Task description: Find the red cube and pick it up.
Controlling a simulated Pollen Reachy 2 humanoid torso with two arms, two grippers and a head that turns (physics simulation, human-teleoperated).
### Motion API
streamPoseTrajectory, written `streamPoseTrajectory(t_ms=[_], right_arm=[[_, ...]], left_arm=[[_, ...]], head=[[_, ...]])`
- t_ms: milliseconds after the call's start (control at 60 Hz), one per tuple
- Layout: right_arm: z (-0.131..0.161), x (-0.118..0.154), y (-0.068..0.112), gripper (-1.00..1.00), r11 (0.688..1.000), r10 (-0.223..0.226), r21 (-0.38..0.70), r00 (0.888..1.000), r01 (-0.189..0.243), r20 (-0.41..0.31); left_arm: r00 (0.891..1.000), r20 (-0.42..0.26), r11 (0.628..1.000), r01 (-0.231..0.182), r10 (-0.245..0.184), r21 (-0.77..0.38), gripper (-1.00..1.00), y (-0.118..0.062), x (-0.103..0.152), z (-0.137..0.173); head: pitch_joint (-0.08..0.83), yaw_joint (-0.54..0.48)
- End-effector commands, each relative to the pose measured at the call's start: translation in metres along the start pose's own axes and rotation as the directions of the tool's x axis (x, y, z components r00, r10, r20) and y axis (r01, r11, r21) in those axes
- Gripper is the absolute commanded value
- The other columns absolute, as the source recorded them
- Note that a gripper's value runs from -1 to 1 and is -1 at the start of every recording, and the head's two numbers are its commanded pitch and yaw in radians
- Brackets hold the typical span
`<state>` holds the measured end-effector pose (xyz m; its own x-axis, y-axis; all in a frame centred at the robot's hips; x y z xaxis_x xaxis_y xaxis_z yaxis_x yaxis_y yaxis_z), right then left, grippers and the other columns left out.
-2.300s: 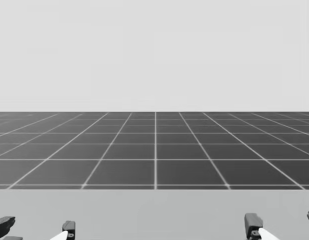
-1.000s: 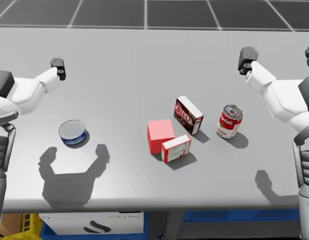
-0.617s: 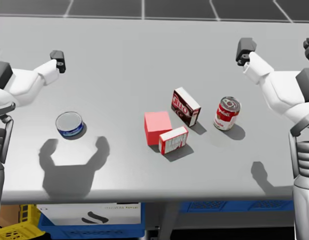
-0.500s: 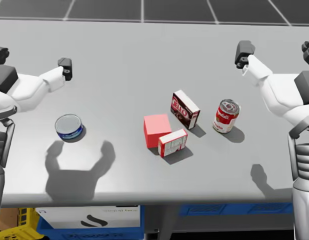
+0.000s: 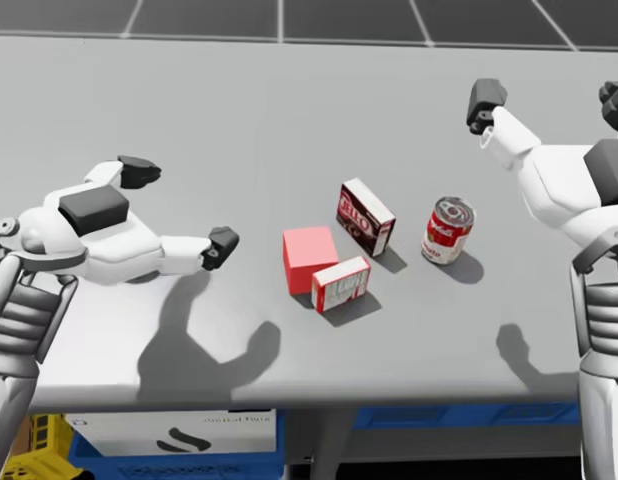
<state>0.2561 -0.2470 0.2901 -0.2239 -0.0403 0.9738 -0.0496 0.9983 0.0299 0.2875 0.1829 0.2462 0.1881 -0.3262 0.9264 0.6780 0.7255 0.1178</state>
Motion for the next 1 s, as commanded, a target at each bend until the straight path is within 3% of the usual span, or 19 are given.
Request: streamPoseTrajectory(t_ms=[17, 200, 483, 1000], right_arm=[[0.0, -0.001, 0.0, -1.0, 1.0, -0.006, -0.002, 1.0, 0.006, -0.001], [0.0, 0.0, -0.001, -1.0, 1.0, -0.005, -0.004, 1.0, 0.005, 0.0], [0.0, 0.0, -0.002, -1.0, 1.0, -0.006, -0.002, 1.0, 0.006, 0.001], [0.001, 0.002, -0.004, -1.0, 1.0, -0.004, -0.007, 1.0, 0.004, 0.006]], left_arm=[[0.995, -0.074, 0.981, 0.055, -0.069, -0.186, -1.0, -0.018, -0.01, -0.018], [0.99, -0.101, 0.963, 0.068, -0.097, -0.259, -1.0, -0.032, -0.02, -0.038], [0.993, -0.11, 0.945, 0.002, -0.04, -0.327, -1.0, -0.042, -0.022, -0.072], [0.991, -0.13, 0.937, -0.025, -0.022, -0.349, -1.0, -0.049, -0.02, -0.118]], head=[[0.703, -0.07], [0.71, -0.08], [0.714, -0.08], [0.726, -0.1]])
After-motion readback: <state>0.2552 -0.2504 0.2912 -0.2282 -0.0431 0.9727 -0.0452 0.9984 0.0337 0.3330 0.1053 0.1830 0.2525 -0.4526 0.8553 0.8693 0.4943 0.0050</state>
